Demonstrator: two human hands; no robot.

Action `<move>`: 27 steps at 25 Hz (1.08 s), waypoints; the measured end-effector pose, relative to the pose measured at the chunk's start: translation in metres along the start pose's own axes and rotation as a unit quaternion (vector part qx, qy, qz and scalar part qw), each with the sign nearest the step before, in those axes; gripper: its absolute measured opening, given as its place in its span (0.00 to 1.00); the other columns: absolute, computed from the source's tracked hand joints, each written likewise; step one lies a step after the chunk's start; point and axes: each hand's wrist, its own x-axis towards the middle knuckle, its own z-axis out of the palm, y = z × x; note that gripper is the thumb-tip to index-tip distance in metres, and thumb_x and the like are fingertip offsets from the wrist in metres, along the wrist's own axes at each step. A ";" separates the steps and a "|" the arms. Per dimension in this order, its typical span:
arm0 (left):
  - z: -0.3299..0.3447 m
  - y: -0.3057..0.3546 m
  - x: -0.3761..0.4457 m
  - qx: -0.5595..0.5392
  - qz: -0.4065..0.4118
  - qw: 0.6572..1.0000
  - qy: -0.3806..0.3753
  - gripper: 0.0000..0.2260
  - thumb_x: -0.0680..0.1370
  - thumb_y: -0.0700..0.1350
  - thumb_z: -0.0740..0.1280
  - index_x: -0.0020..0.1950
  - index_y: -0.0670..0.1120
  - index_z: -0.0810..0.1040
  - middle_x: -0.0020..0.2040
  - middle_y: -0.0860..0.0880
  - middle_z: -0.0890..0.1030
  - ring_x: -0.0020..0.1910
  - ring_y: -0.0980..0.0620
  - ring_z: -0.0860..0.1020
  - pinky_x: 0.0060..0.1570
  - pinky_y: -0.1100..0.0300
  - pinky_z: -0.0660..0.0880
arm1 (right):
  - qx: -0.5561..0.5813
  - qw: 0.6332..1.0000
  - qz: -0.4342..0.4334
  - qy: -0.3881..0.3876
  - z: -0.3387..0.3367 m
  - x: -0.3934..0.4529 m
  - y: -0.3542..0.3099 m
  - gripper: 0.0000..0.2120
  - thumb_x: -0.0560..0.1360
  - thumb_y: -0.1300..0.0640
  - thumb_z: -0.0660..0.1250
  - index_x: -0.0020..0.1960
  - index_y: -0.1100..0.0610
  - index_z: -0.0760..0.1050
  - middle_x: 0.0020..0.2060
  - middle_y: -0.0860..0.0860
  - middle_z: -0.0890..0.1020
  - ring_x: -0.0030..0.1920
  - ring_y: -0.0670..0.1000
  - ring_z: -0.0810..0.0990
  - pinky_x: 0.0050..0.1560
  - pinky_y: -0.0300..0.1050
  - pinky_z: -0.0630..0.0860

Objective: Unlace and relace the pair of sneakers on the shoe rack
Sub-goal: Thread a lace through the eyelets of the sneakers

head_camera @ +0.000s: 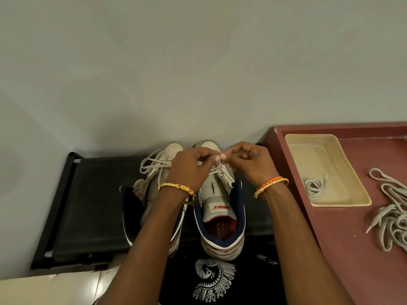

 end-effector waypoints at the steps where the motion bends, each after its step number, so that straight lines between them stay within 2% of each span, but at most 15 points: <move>1: 0.003 -0.002 0.000 -0.002 -0.021 1.000 0.006 0.06 0.75 0.46 0.69 0.48 0.46 0.84 0.43 0.49 0.85 0.41 0.59 0.79 0.45 0.72 0.72 | -0.016 1.000 0.011 0.011 0.002 0.000 0.002 0.04 0.69 0.62 0.73 0.38 0.57 0.79 0.29 0.52 0.78 0.31 0.47 0.74 0.32 0.36 0.73; 3: 0.007 -0.009 0.003 0.039 -0.082 0.996 0.020 0.04 0.74 0.46 0.70 0.45 0.47 0.83 0.41 0.50 0.83 0.42 0.56 0.79 0.51 0.59 0.76 | -0.037 0.996 0.084 0.004 0.004 -0.002 0.004 0.05 0.71 0.56 0.72 0.40 0.58 0.80 0.33 0.54 0.79 0.36 0.50 0.77 0.35 0.38 0.74; 4: 0.009 -0.011 0.004 0.080 -0.116 0.990 0.017 0.03 0.74 0.47 0.70 0.44 0.49 0.82 0.40 0.52 0.82 0.45 0.53 0.79 0.55 0.53 0.74 | -0.069 0.988 0.136 -0.012 0.005 -0.003 0.003 0.08 0.72 0.53 0.71 0.43 0.59 0.80 0.38 0.56 0.81 0.40 0.52 0.79 0.38 0.38 0.74; 5: 0.011 -0.012 0.005 0.119 -0.150 0.981 0.008 0.03 0.75 0.48 0.68 0.42 0.52 0.80 0.39 0.53 0.80 0.48 0.50 0.79 0.57 0.49 0.72 | -0.114 0.976 0.183 -0.034 0.005 -0.004 0.002 0.12 0.72 0.50 0.71 0.47 0.60 0.80 0.42 0.58 0.82 0.41 0.52 0.79 0.38 0.38 0.73; 7: 0.018 -0.012 0.006 0.169 -0.216 0.962 -0.013 0.05 0.76 0.50 0.64 0.43 0.52 0.78 0.45 0.52 0.78 0.56 0.46 0.75 0.61 0.49 0.67 | -0.181 0.950 0.239 -0.087 0.007 -0.005 0.001 0.15 0.72 0.51 0.71 0.52 0.62 0.79 0.41 0.55 0.80 0.37 0.48 0.74 0.34 0.37 0.69; 9: 0.024 -0.011 0.007 0.223 -0.260 0.939 -0.030 0.10 0.77 0.50 0.62 0.53 0.51 0.80 0.56 0.49 0.77 0.62 0.44 0.70 0.60 0.48 0.64 | -0.214 0.940 0.245 -0.100 0.012 -0.002 0.000 0.12 0.71 0.58 0.71 0.53 0.61 0.80 0.41 0.52 0.79 0.37 0.46 0.73 0.37 0.38 0.72; 11: 0.028 -0.012 0.010 0.256 -0.287 0.922 -0.043 0.13 0.77 0.52 0.62 0.59 0.51 0.78 0.63 0.45 0.72 0.65 0.42 0.65 0.61 0.46 0.63 | -0.244 0.937 0.238 -0.079 0.016 0.003 0.002 0.11 0.72 0.62 0.68 0.54 0.62 0.81 0.47 0.55 0.81 0.43 0.49 0.77 0.45 0.42 0.75; 15: 0.033 -0.013 0.010 0.255 -0.303 0.918 -0.036 0.14 0.76 0.53 0.64 0.59 0.51 0.78 0.65 0.45 0.68 0.66 0.42 0.63 0.62 0.45 0.61 | -0.259 0.932 0.244 -0.072 0.010 0.007 0.002 0.14 0.74 0.67 0.59 0.55 0.65 0.80 0.56 0.61 0.80 0.56 0.58 0.78 0.54 0.48 0.75; 16: 0.035 -0.012 0.010 0.255 -0.301 0.918 -0.035 0.14 0.76 0.53 0.64 0.59 0.51 0.79 0.64 0.45 0.68 0.66 0.42 0.63 0.62 0.45 0.61 | -0.250 0.934 0.247 -0.071 0.007 0.007 0.001 0.15 0.75 0.69 0.58 0.56 0.66 0.80 0.57 0.61 0.80 0.56 0.58 0.77 0.53 0.47 0.75; 19: 0.039 -0.009 0.011 0.253 -0.301 0.918 -0.044 0.14 0.75 0.52 0.64 0.59 0.50 0.78 0.65 0.46 0.68 0.66 0.42 0.63 0.61 0.45 0.61 | -0.224 0.938 0.253 -0.074 -0.001 0.006 0.000 0.16 0.75 0.71 0.59 0.57 0.63 0.80 0.56 0.57 0.80 0.48 0.50 0.75 0.38 0.36 0.71; 21: 0.041 -0.007 0.011 0.252 -0.303 0.918 -0.046 0.15 0.75 0.51 0.65 0.60 0.49 0.77 0.65 0.45 0.68 0.67 0.42 0.63 0.61 0.44 0.60 | -0.218 0.938 0.257 -0.079 -0.002 0.006 0.002 0.16 0.75 0.71 0.59 0.57 0.62 0.80 0.55 0.56 0.80 0.48 0.50 0.75 0.33 0.32 0.69; 23: 0.043 -0.006 0.011 0.255 -0.300 0.918 -0.046 0.16 0.75 0.49 0.65 0.61 0.48 0.77 0.65 0.45 0.68 0.67 0.42 0.63 0.61 0.44 0.59 | -0.212 0.940 0.255 -0.082 -0.003 0.007 0.005 0.16 0.75 0.72 0.58 0.57 0.62 0.79 0.56 0.56 0.79 0.51 0.51 0.75 0.36 0.33 0.71; 25: 0.043 -0.006 0.011 0.260 -0.298 0.917 -0.049 0.16 0.75 0.49 0.65 0.61 0.48 0.77 0.65 0.45 0.68 0.67 0.42 0.63 0.61 0.45 0.59 | -0.212 0.940 0.252 -0.085 -0.005 0.008 0.007 0.17 0.75 0.72 0.58 0.58 0.62 0.79 0.60 0.57 0.78 0.56 0.52 0.74 0.46 0.37 0.71; 26: 0.043 -0.006 0.011 0.261 -0.298 0.917 -0.052 0.16 0.75 0.49 0.65 0.61 0.48 0.76 0.65 0.45 0.68 0.67 0.42 0.63 0.61 0.45 0.60 | -0.214 0.940 0.252 -0.089 -0.006 0.008 0.007 0.17 0.75 0.72 0.59 0.58 0.62 0.79 0.61 0.56 0.78 0.58 0.53 0.73 0.48 0.39 0.71; 27: 0.043 -0.006 0.011 0.262 -0.297 0.917 -0.054 0.16 0.75 0.49 0.65 0.61 0.47 0.76 0.65 0.45 0.67 0.67 0.42 0.63 0.61 0.45 0.60 | -0.211 0.939 0.254 -0.091 -0.006 0.007 0.007 0.17 0.75 0.72 0.59 0.59 0.62 0.79 0.61 0.56 0.77 0.58 0.54 0.73 0.46 0.40 0.72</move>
